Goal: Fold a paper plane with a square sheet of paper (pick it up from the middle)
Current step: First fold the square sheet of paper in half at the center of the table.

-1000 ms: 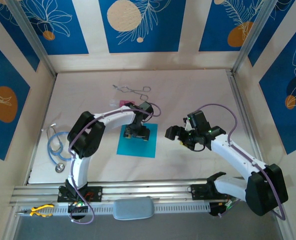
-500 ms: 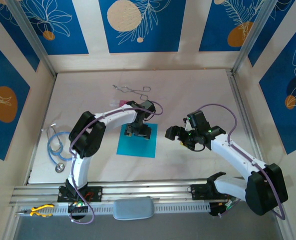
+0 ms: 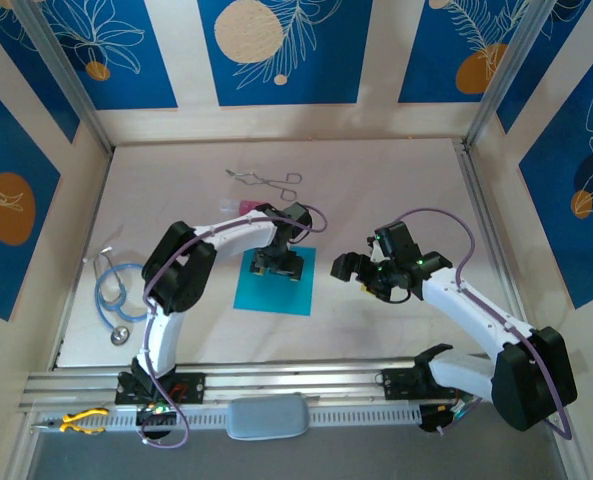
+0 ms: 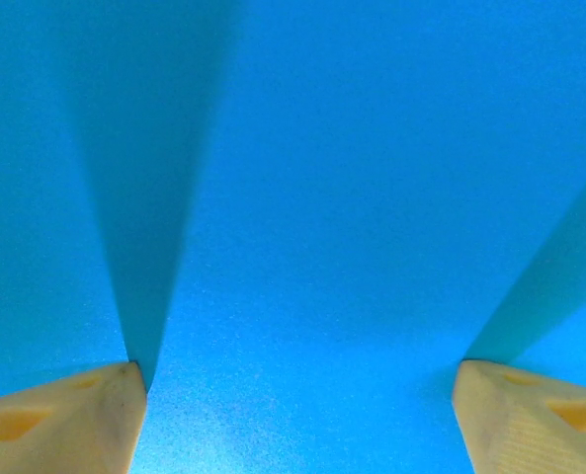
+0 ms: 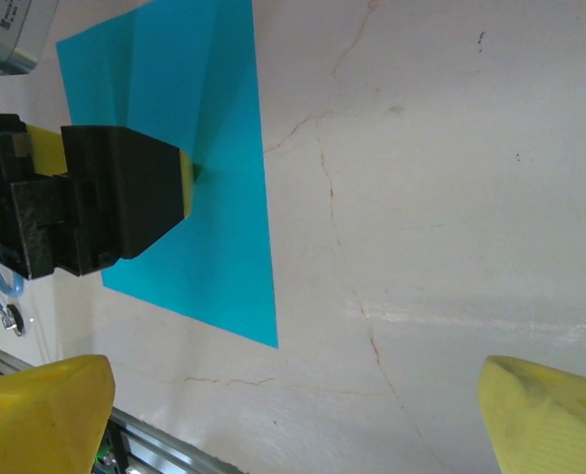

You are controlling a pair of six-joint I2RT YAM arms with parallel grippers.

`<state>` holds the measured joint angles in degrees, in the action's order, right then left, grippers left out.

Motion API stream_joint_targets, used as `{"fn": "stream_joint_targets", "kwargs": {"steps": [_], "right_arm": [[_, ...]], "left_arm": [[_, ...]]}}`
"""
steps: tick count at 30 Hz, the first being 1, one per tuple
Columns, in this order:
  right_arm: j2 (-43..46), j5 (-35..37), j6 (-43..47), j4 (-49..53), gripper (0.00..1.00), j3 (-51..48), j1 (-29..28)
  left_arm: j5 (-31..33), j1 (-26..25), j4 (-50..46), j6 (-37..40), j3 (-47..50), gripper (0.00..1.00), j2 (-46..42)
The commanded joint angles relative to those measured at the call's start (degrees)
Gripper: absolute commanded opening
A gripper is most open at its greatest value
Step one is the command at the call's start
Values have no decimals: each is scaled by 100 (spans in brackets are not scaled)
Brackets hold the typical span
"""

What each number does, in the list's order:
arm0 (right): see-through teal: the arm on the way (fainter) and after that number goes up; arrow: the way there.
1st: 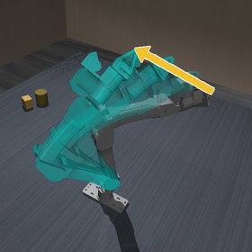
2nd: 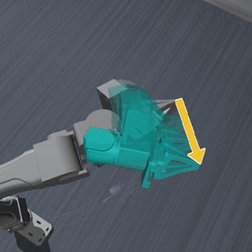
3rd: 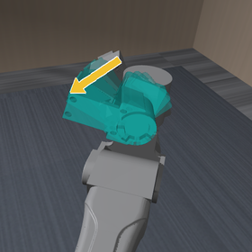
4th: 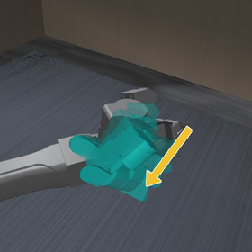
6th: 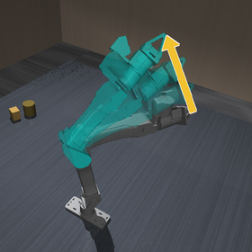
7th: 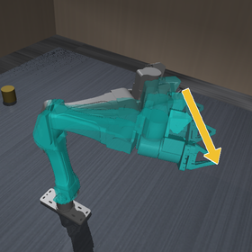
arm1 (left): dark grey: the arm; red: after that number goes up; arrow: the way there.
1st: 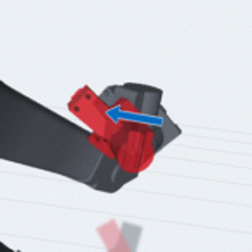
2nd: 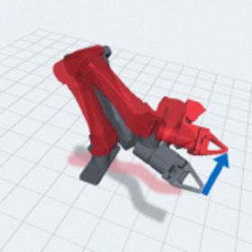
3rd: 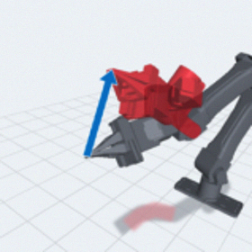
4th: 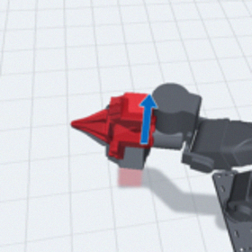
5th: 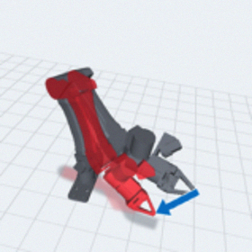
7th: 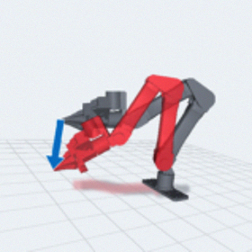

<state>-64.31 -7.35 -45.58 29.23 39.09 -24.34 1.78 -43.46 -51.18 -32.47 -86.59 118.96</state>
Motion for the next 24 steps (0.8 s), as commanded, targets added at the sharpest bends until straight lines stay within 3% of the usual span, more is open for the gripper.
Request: {"fn": "stream_joint_targets", "kwargs": {"steps": [1, 24], "right_arm": [[-50, 45, -82, 160, 95, 178, -36], [-7, 217, -302, 250, 95, 203, -90]], "left_arm": [[-64, -66, -53, 62, 126, 81, 268], [-125, -109, 267, -20, 485, 78, 238]]}}
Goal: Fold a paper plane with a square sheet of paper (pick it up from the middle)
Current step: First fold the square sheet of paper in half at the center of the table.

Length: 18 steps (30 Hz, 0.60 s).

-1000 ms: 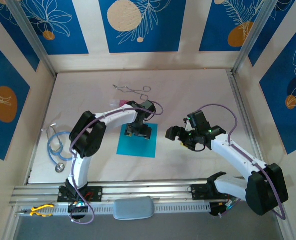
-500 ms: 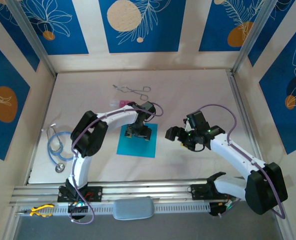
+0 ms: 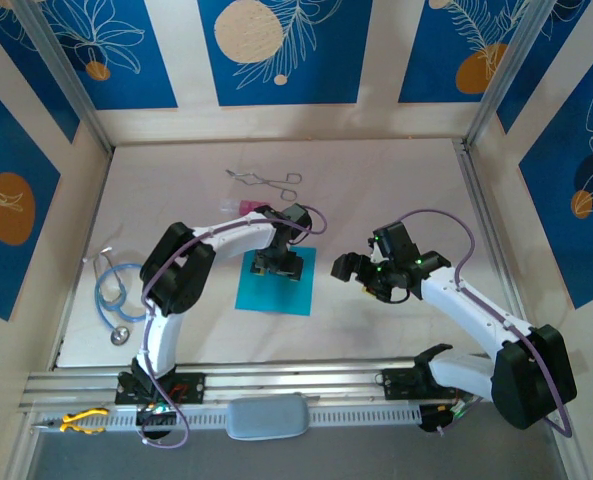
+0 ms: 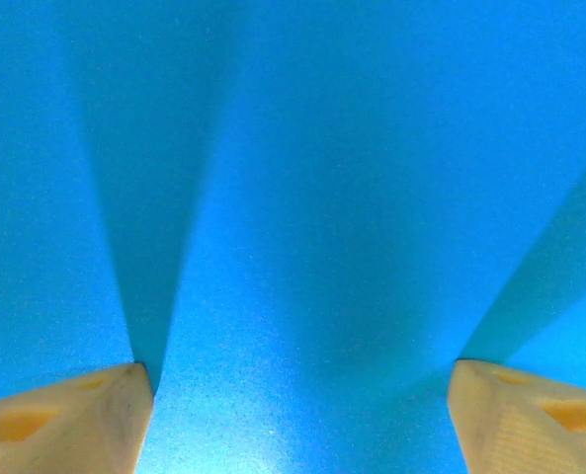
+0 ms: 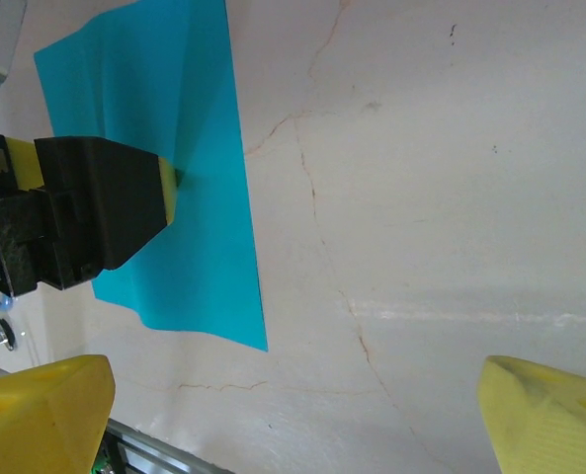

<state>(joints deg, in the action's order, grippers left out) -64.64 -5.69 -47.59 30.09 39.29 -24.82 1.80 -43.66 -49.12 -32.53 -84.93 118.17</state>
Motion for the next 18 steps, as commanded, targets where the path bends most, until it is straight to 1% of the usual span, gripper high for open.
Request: {"fn": "stream_joint_targets", "kwargs": {"steps": [1, 7, 9, 11, 12, 15, 16, 18], "right_arm": [[22, 59, -94, 164, 95, 186, -48], [24, 127, -164, 177, 95, 167, -63], [6, 155, -195, 164, 95, 164, -58], [-15, 165, -208, 158, 95, 164, -59], [-29, 174, -224, 176, 95, 167, -58], [-73, 204, -240, 256, 95, 180, -61], [-83, 222, -243, 282, 95, 185, -59], [-102, 280, -243, 330, 96, 193, -58]], "left_arm": [[-119, -86, 65, -12, 334, 78, 304], [-194, -90, 184, 131, 363, 76, 165], [-245, -86, 211, 184, 350, 71, 141], [-268, -89, 204, 196, 326, 69, 136], [-301, -88, 237, 210, 335, 64, 127], [-397, -91, 354, 245, 388, 62, 70], [-399, -90, 387, 249, 410, 59, 39], [-347, -91, 421, 274, 429, 56, -39]]}}
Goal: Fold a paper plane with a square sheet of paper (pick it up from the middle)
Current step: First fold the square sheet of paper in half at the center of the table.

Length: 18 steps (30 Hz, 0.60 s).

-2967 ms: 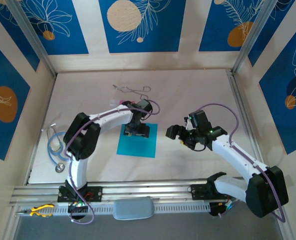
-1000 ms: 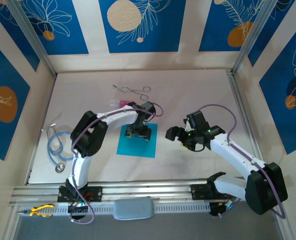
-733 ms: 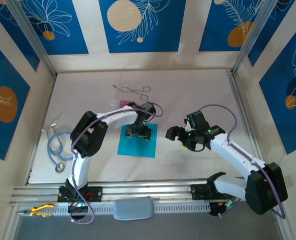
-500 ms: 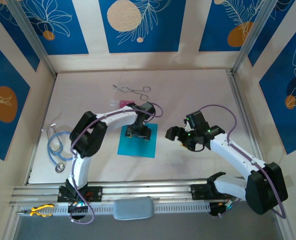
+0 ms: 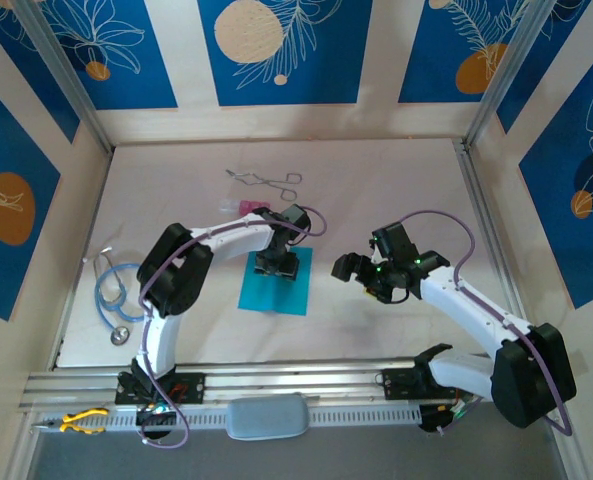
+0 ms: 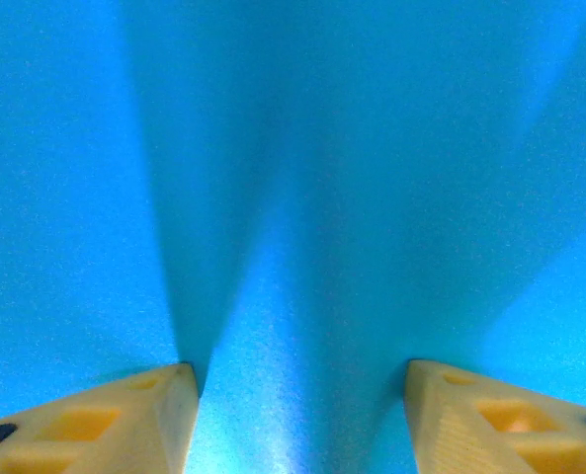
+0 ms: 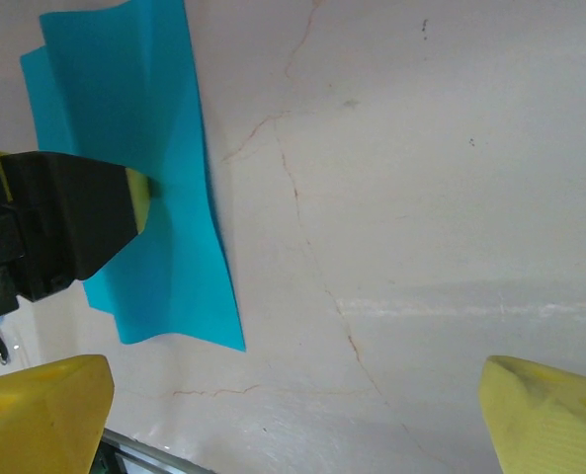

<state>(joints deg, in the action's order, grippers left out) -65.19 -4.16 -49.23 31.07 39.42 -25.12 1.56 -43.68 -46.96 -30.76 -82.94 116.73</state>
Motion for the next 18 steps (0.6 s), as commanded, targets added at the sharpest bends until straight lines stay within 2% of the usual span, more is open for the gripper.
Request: {"fn": "stream_joint_targets", "kwargs": {"steps": [1, 7, 18], "right_arm": [[-56, 158, -83, 260, 97, 188, -28], [-56, 293, -129, 277, 98, 198, -20], [84, 442, -156, 250, 100, 164, 51]], "left_arm": [[-271, -85, 220, 80, 236, 55, 71], [-281, -83, 358, 45, 276, 44, -76], [-279, -88, 618, -29, 404, 40, -454]]}}
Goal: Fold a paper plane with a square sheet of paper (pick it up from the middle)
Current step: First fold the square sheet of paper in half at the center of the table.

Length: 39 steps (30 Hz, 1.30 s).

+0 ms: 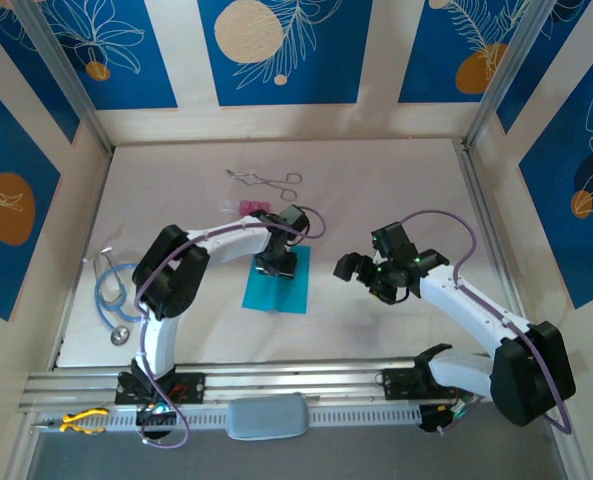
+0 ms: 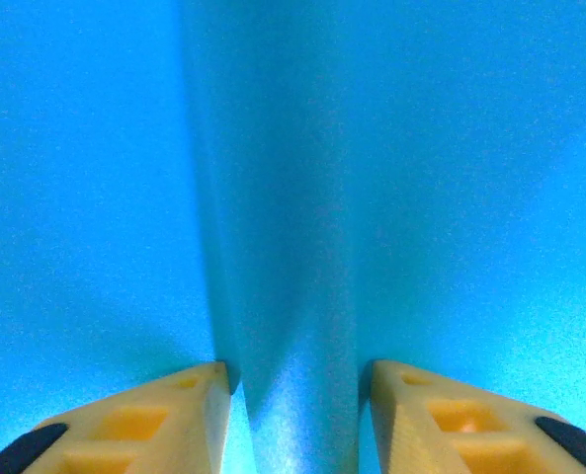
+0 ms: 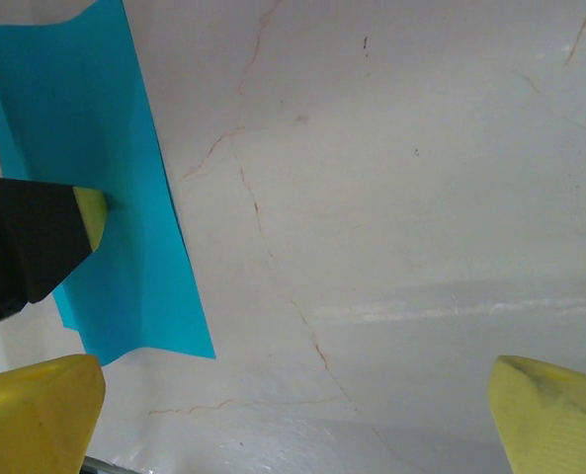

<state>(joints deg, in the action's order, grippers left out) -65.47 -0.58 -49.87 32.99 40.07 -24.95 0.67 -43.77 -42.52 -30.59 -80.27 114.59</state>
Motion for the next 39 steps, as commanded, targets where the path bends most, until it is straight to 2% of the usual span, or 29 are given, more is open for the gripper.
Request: {"fn": "stream_joint_targets", "kwargs": {"steps": [1, 4, 10, 14, 17, 20, 26, 33, 39], "right_arm": [[158, 96, -126, 19, 100, 74, 43], [342, 174, -204, -69, 100, -31, 72], [841, 244, -303, -211, 99, -302, 276], [1193, 51, -34, -267, 99, -501, 679], [1345, -388, 143, -270, 99, -585, 1230], [1483, -733, 260, -344, 99, -634, 1594], [1678, -1157, 266, -737, 98, -740, 1693], [1767, -1891, 157, -1545, 95, -994, 1663], [1757, -2123, 226, -1691, 91, -1045, 1596]], "left_arm": [[-190, -79, 227, -67, 179, 40, -303], [-233, -78, 408, -102, 290, 37, -468], [-339, -56, 420, -161, 278, 36, -683], [-752, -3, 568, -236, 231, 37, -902], [-1316, 87, 859, -389, 256, 38, -1064], [-2512, 252, 1463, -638, 338, 39, -1089], [-3498, 336, 2668, -1347, 693, 39, -1147], [-3576, 420, 3500, -1872, 1221, 38, -1090], [-3350, 448, 3752, -1982, 1635, 36, -992]]}}
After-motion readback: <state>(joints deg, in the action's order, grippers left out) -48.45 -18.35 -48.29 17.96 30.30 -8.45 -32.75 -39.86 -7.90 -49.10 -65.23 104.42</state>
